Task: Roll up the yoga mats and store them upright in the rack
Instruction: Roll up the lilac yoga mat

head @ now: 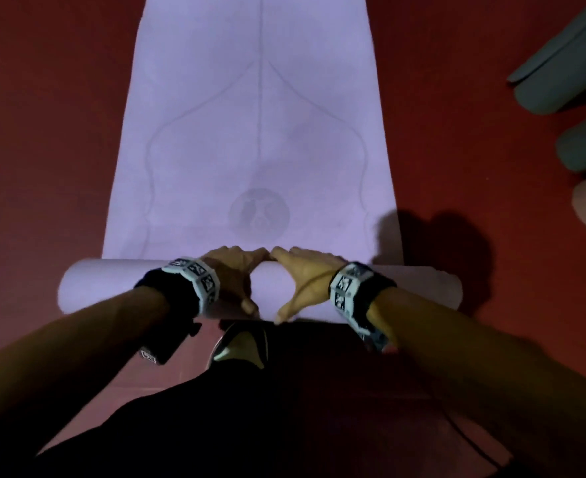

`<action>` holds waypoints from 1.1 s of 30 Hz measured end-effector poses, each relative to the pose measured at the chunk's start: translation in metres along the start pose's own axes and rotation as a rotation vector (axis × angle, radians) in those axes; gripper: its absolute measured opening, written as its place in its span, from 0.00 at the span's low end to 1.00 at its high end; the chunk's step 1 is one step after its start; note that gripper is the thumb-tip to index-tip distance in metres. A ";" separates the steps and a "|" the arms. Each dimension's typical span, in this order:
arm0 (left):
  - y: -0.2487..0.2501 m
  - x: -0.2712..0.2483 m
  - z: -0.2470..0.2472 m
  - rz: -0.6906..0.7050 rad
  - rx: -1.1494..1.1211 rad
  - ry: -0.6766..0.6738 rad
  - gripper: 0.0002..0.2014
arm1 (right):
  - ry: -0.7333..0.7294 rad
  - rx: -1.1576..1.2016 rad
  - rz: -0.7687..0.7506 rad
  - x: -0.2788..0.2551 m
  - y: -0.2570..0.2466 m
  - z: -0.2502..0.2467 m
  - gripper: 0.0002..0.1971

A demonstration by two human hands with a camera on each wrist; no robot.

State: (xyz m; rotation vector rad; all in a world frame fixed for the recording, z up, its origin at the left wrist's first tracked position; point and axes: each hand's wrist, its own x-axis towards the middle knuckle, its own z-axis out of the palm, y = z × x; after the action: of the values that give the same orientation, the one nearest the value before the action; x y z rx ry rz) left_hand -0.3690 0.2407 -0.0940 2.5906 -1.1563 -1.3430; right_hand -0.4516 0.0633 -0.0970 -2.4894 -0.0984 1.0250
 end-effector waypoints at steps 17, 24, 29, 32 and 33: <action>-0.007 -0.001 0.002 -0.079 -0.135 -0.068 0.53 | -0.016 -0.053 -0.002 -0.003 -0.004 0.000 0.54; -0.001 -0.016 0.014 -0.044 0.043 0.046 0.49 | -0.079 -0.004 0.002 0.018 -0.001 -0.007 0.42; -0.001 -0.006 0.020 -0.038 0.113 0.080 0.53 | -0.205 0.031 0.001 0.034 0.001 -0.015 0.48; -0.002 0.002 0.004 -0.041 0.039 0.003 0.51 | -0.134 0.047 0.016 0.024 0.003 -0.009 0.51; -0.003 0.001 0.001 -0.050 0.025 -0.016 0.50 | -0.063 0.011 0.018 0.017 0.000 -0.005 0.52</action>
State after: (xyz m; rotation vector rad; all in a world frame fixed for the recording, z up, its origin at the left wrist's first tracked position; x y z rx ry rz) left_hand -0.3672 0.2428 -0.0961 2.6480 -1.1250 -1.3700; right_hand -0.4357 0.0651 -0.1053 -2.4522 -0.0899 1.1088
